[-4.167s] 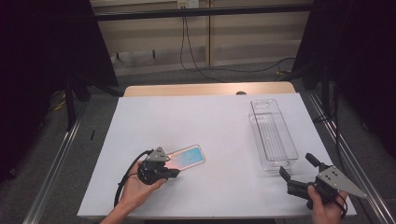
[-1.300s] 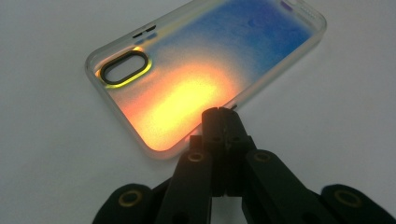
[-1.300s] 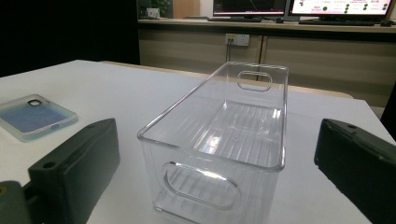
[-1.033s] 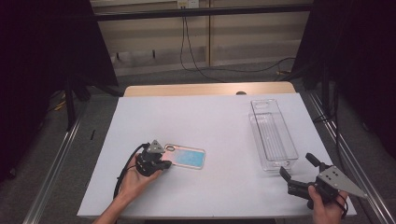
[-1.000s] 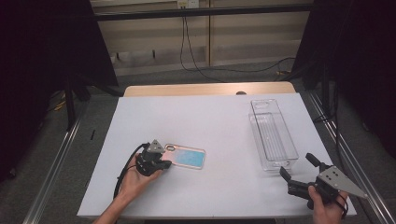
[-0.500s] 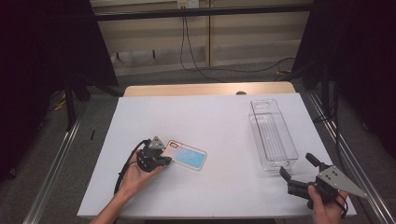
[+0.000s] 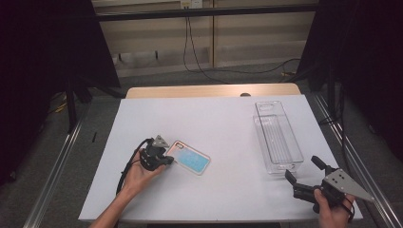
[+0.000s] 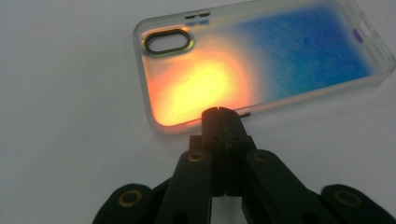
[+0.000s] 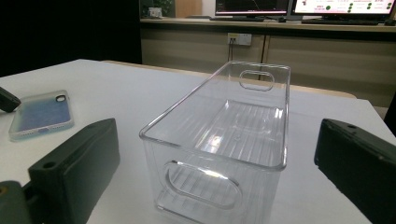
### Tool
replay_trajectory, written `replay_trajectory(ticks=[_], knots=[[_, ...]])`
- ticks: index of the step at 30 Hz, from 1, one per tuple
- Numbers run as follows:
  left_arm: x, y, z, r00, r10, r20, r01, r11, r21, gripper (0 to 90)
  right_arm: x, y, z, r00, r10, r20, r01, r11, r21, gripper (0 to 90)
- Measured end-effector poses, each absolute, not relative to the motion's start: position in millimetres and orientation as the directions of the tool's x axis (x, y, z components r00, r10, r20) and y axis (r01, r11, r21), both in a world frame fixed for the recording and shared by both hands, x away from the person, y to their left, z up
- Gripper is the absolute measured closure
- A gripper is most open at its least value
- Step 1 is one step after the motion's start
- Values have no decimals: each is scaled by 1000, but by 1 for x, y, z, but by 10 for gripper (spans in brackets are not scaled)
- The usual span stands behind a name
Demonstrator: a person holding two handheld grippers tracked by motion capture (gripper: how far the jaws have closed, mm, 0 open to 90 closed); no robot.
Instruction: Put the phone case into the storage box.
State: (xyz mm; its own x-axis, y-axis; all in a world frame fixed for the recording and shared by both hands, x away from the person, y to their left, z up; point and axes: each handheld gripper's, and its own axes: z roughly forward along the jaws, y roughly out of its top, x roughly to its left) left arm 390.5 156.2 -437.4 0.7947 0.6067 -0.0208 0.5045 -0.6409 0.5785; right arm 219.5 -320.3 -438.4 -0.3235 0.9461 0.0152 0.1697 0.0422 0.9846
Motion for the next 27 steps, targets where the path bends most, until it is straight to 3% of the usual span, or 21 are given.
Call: replay_trajectory(ticks=[7,27], knots=[[398,162,-439,782,622,-48,527,-617,585,900,220,-320,-439,-325,946,15,170,43,984,0],[406,155,-437,769,640,-10,524,-620,583,900,220,-320,-439,-328,944,18,173,41,984,0]])
